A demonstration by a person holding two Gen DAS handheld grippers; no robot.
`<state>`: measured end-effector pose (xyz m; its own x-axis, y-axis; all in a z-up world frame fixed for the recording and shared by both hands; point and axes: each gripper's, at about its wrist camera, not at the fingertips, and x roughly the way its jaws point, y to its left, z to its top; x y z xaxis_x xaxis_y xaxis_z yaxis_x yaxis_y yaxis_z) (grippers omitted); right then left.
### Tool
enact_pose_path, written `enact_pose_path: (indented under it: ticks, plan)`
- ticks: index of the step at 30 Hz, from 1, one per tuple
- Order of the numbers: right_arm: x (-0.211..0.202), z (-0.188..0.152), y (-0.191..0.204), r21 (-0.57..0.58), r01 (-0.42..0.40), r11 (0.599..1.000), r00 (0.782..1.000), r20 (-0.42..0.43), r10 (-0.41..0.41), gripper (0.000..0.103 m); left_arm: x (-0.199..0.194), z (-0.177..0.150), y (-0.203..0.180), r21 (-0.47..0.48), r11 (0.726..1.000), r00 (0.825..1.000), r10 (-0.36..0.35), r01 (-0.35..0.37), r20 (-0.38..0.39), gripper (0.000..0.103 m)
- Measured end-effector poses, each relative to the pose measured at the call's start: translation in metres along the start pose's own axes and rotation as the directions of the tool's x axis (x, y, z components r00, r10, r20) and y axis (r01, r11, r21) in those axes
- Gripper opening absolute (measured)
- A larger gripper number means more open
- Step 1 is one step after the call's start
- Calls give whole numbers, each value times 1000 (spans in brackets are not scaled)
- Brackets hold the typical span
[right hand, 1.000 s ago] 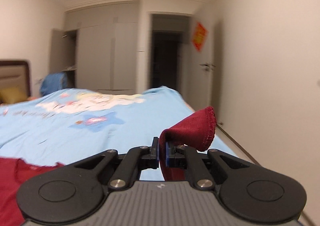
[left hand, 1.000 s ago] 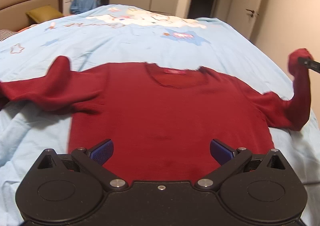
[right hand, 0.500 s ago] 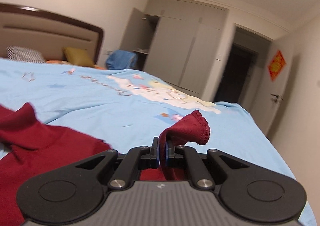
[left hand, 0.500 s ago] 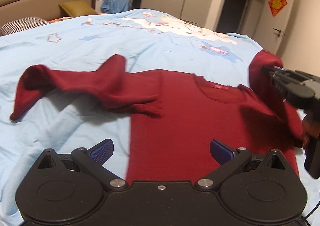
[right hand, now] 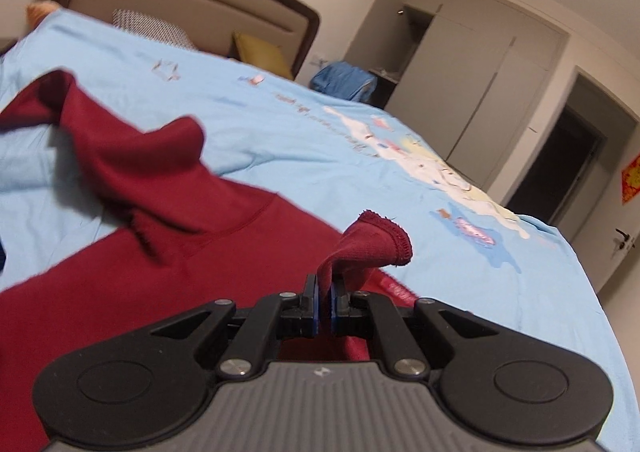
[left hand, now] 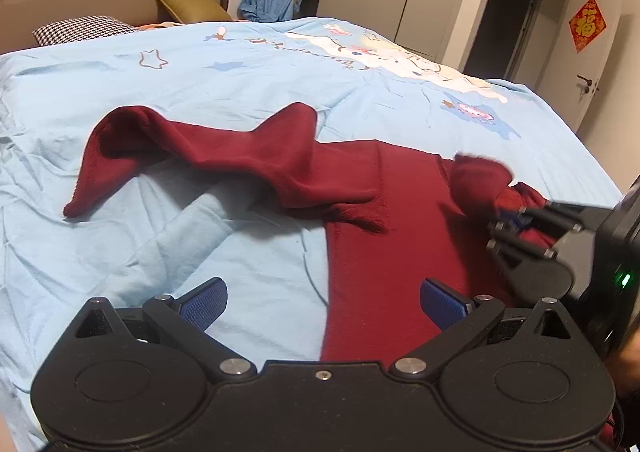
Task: Fold small clothes
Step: 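Lift the cuff with the right tool and lay it across the sweater body, then open the right tool and smooth the folded sleeve flat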
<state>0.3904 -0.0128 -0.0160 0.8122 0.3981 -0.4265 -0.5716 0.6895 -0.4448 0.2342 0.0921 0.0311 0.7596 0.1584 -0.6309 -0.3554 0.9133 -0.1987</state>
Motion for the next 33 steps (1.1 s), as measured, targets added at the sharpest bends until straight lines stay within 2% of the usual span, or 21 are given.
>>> enact_pose_path:
  ticks: [5,10,12,14,18,20,22,25,28,30,33]
  plan:
    - [7,-9,23,-98,-38,994,998,-55,33,7,-1,0,6,-10,1000,1000,11,-10,1,102]
    - [8,-13,42,-186,-77,979,995,-72,65,10,0,2,9,-21,1000,1000,17,-17,8,102]
    - [4,-13,46,-193,-104,976,993,-74,91,17,2,4,9,-17,1000,1000,18,-17,19,102]
    - [-3,-14,47,-184,-129,974,991,-66,119,46,4,8,7,-12,1000,999,17,-16,31,102]
    - [-24,-22,30,-76,-170,983,985,-52,166,64,17,17,-4,4,1000,998,-15,15,55,102]
    - [-36,-31,14,12,-168,986,985,-41,168,81,29,23,-16,26,999,997,-45,44,66,102]
    - [-50,-43,-5,109,-152,982,987,-30,156,91,43,28,-31,52,996,995,-72,68,74,102]
    - [-64,-63,-37,224,-77,972,995,-40,88,97,69,35,-54,80,993,992,-92,85,89,102]
    - [-75,-85,-69,311,68,948,996,-79,-46,102,95,36,-73,93,994,994,-71,63,79,102]
    - [-80,-100,-88,352,186,917,980,-133,-147,103,108,34,-79,92,995,997,-43,37,71,102]
    - [-83,-125,-114,379,356,854,928,-249,-276,103,122,29,-82,93,996,999,6,-11,53,102]
